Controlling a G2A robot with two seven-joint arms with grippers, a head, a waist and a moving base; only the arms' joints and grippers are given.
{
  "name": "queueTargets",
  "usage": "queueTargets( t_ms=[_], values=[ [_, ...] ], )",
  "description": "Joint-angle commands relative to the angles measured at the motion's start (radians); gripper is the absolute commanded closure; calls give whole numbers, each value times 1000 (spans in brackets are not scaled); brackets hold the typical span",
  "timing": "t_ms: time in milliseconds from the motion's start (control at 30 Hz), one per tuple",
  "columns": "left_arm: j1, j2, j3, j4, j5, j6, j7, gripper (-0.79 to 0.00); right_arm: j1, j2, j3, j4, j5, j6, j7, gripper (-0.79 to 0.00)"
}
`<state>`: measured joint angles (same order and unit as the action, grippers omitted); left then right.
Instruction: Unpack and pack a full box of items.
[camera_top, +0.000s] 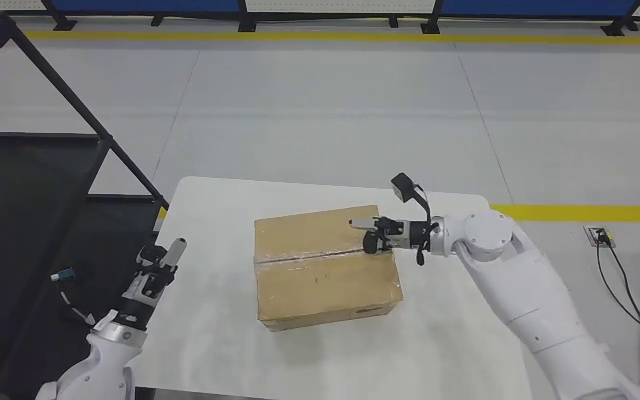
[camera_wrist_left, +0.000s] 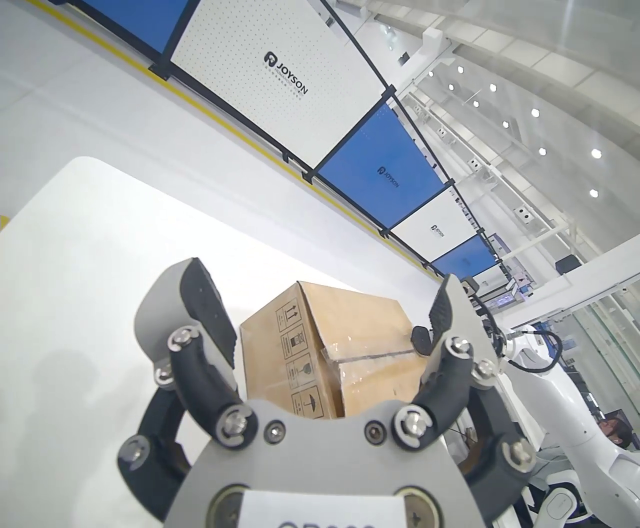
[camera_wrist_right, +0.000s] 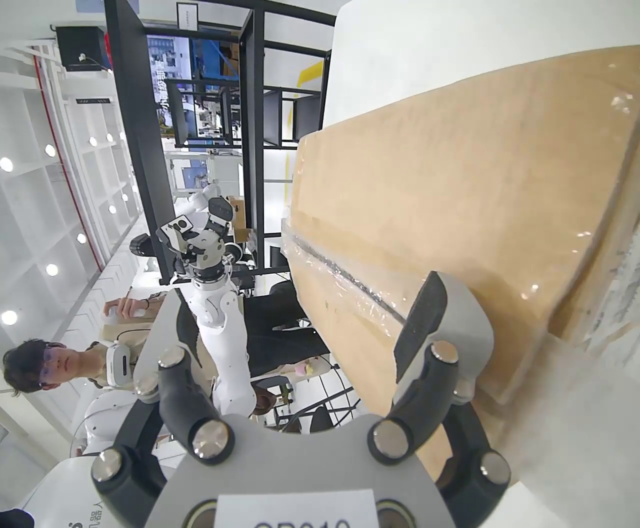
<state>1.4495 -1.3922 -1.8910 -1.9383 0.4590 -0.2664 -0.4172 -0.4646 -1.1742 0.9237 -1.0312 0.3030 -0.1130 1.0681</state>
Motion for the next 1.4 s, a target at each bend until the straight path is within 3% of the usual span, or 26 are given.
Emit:
queueTargets(
  t_ms=[0, 367, 1000, 1033, 1067, 1100, 1200, 1367],
  values=[
    [-2, 3, -3, 7, -8, 0, 0, -785, 2, -6, -13, -1, -5, -8, -4, -785],
    [10, 18, -9, 22, -35, -7, 7, -785, 41, -55, -88, 43, 31, -12, -37, -785],
    [49, 39, -6, 45, -65, -24, 24, -785, 145, -193, -264, 172, 89, -48, -45, -785],
    [50, 40, -6, 46, -68, -25, 25, -785, 149, -200, -271, 176, 83, -48, -50, -742],
    [51, 41, -6, 47, -71, -27, 25, -785, 152, -207, -279, 179, 77, -44, -59, -520],
    [53, 42, -7, 47, -73, -28, 25, -785, 156, -214, -288, 184, 69, -35, -73, -376],
    [58, 45, -10, 49, -83, -33, 26, -785, 168, -235, -309, 199, 56, -5, -103, -209],
    [64, 51, -24, 57, -104, -39, 28, -785, 188, -267, -341, 226, 29, 21, -122, -92]
  ],
)
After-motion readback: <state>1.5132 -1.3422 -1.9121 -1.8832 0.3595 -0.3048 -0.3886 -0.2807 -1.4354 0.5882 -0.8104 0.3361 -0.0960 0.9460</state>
